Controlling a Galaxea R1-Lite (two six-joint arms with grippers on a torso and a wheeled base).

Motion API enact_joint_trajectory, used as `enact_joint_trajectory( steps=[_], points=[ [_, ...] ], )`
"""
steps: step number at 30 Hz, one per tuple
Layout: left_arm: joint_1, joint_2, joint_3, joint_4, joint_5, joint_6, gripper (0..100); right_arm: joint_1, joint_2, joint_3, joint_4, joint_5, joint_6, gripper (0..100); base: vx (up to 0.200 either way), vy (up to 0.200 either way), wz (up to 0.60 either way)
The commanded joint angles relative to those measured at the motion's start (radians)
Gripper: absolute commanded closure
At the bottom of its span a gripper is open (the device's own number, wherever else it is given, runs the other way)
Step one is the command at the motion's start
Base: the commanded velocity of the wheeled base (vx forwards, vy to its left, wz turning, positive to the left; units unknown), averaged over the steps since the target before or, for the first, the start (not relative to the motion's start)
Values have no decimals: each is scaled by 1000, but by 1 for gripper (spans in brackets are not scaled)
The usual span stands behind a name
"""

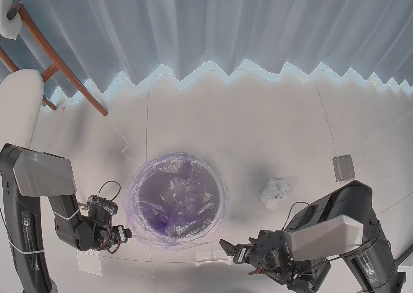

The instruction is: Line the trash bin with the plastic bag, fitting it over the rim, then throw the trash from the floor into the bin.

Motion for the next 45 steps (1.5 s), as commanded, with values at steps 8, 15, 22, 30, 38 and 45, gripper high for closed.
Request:
enact_joint_trajectory(
  steps=[8,15,22,30,38,45],
  points=[
    [-11,110,17,-182,3,1,0,0,4,-5,-18,-2,0,0,0,0,0],
    [-11,119,22,-208,5,35,0,0,4,-3,-18,-2,0,0,0,0,0],
    [-11,119,31,-216,-1,38,0,0,-5,8,-18,-2,12,0,0,0,0],
    [-11,130,65,-301,-12,40,0,2,-60,21,-18,4,64,0,0,0,0],
    [-11,168,102,-447,-38,41,0,-61,-110,40,-18,11,57,0,0,0,0],
    [-17,168,103,-446,-38,43,0,-89,-59,-57,-18,12,40,0,0,0,0]
  ],
)
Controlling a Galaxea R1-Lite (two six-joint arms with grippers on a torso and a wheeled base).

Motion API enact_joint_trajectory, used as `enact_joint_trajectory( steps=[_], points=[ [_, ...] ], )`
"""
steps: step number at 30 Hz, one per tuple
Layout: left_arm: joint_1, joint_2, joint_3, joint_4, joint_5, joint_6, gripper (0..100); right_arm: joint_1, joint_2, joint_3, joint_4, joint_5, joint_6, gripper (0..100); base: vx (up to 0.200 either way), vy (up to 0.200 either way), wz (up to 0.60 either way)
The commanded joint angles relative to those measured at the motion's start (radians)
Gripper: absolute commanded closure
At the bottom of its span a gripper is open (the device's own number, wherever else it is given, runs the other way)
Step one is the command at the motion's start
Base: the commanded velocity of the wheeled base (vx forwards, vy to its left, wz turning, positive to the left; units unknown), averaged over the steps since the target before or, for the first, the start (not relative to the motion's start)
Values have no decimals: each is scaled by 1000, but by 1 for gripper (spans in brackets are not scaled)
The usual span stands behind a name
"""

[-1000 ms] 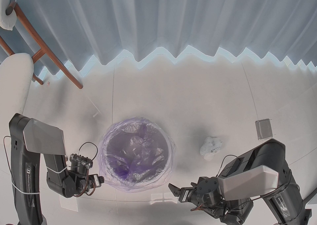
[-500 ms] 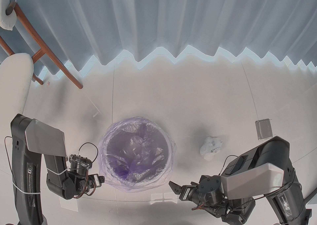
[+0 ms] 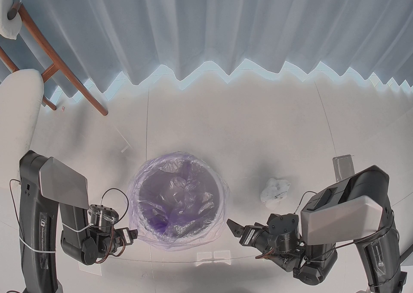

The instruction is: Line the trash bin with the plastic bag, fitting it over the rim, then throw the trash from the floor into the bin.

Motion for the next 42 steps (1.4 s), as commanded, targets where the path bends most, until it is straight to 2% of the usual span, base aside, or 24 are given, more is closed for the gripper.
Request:
enact_joint_trajectory(
  steps=[1,4,10,17,21,38,42],
  points=[
    [-4,6,2,0,0,0,0,-13,36,-68,-18,1,-28,0,0,0,0],
    [-5,6,2,0,0,0,0,-16,73,-117,-18,1,-80,0,0,0,0],
    [-9,6,2,2,0,0,0,-34,122,-192,-18,4,-115,0,0,0,0],
    [-15,6,2,6,0,0,0,-102,194,-312,-18,47,-216,0,0,0,0],
    [-15,6,2,6,0,0,0,-128,196,-358,14,74,-219,0,0,0,0],
    [-21,6,5,8,0,2,0,-166,164,-366,143,76,-244,0,0,0,0],
    [-21,6,5,8,0,14,0,-168,148,-379,210,76,-241,0,0,0,0]
  ],
)
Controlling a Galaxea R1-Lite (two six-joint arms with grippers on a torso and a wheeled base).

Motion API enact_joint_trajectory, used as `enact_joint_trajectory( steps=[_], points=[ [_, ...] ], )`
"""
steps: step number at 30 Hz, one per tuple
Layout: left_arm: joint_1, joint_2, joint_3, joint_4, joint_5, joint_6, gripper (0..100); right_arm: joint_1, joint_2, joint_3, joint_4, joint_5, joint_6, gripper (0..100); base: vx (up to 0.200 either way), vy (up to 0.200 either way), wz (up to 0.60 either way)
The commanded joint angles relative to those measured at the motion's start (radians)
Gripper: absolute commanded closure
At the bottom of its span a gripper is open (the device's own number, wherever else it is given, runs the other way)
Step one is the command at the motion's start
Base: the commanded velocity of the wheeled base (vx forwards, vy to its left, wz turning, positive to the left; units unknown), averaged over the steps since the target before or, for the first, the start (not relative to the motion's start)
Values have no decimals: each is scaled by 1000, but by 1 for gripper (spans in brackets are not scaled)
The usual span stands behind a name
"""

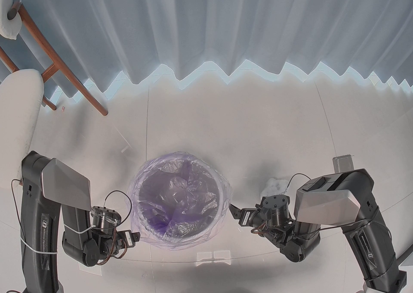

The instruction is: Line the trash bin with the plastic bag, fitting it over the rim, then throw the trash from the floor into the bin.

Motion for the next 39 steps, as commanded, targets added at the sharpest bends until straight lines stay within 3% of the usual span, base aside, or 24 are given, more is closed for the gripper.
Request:
enact_joint_trajectory(
  steps=[1,12,16,22,24,27,28,30,34,37,39],
  points=[
    [0,0,0,0,1,5,0,0,-19,-14,37,0,4,0,0,0,0],
    [-2,0,0,0,1,5,0,0,-45,-43,152,-2,9,0,0,0,0],
    [-2,0,2,-6,1,5,0,4,-45,-2,63,-2,25,0,0,0,0],
    [-2,1,15,-26,-1,1,0,30,-120,276,-202,0,47,0,0,0,0],
    [-2,3,20,-42,1,1,0,32,-131,305,-204,0,59,0,0,0,0],
    [-5,-19,154,-258,-1,15,0,43,-164,408,-204,-3,145,0,0,0,0],
    [-5,-19,154,-258,-1,15,0,43,-164,408,-204,-3,145,0,0,0,0],
    [4,-106,244,-287,-1,81,0,43,-186,426,-204,-5,151,0,100,0,0],
    [0,-307,304,-284,-52,101,0,44,-197,432,-204,-14,144,0,200,0,0],
    [-5,-356,313,-284,-53,103,0,44,-197,432,-204,-25,145,0,67,0,0],
    [-16,-523,316,-283,-56,104,0,43,-190,437,-204,-31,153,0,0,0,0]
  ],
)
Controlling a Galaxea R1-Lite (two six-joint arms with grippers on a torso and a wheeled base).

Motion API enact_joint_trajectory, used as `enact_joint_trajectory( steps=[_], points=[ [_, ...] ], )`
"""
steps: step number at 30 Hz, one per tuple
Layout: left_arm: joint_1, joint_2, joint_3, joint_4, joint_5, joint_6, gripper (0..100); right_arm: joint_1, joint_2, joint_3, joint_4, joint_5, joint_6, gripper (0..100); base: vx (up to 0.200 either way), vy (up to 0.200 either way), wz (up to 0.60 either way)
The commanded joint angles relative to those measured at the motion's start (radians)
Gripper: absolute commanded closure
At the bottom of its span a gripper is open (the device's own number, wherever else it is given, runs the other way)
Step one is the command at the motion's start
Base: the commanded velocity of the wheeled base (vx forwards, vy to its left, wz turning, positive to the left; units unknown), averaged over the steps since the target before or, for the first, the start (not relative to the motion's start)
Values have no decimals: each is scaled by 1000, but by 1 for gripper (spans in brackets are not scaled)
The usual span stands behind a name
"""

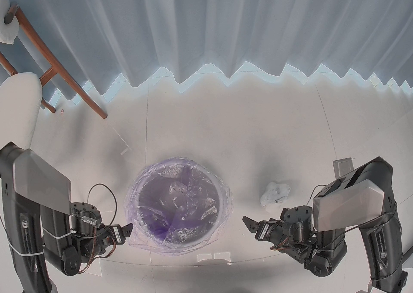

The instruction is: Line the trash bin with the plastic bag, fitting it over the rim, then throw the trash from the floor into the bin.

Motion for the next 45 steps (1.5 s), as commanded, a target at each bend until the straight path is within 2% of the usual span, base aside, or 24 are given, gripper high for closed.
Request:
enact_joint_trajectory(
  steps=[1,6,10,15,18,22,24,25,26,27,30,33,34,35,40,45],
  points=[
    [-16,-363,67,-23,-26,25,0,4,-28,28,-17,-17,19,0,0,0,0],
    [-41,-588,47,-14,-27,96,0,16,-34,62,-17,-19,66,0,0,0,0],
    [-136,-694,26,-23,-40,151,0,42,-54,119,-17,-19,94,0,0,0,0],
    [-188,-791,-60,-21,-112,136,0,59,-136,160,-17,-13,147,0,0,0,0],
    [-218,-861,-102,-12,-185,79,0,59,-238,221,-17,24,221,0,0,0,0],
    [-225,-915,-140,16,-210,64,0,41,-291,274,-17,55,213,0,-100,0,0],
    [-238,-936,-136,48,-213,65,0,-7,-283,266,-17,55,190,0,-200,0,0],
    [-266,-958,-134,82,-208,68,0,-68,-261,237,-17,64,135,0,-200,0,0],
    [-266,-958,-134,82,-208,68,0,-68,-261,237,-17,64,135,0,-200,0,0],
    [-275,-990,-139,114,-208,68,0,-121,-211,189,-17,84,65,0,-200,0,0],
    [-272,-1042,-155,178,-208,76,0,-168,-140,102,-17,87,-69,0,-200,0,0],
    [-268,-1090,-166,201,-207,122,0,-225,-64,-27,-16,87,-161,0,-133,0,0],
    [-268,-1090,-166,201,-207,122,0,-225,-64,-27,-16,87,-161,0,0,0,0],
    [-268,-1105,-183,201,-202,130,0,-272,-33,-124,10,87,-193,0,0,0,0],
    [-268,-1120,-203,203,-208,130,0,-349,-27,-357,205,89,-209,0,0,0,0],
    [-268,-1123,-203,203,-211,133,0,-394,-2,-457,277,92,-244,0,0,0,0]
  ],
)
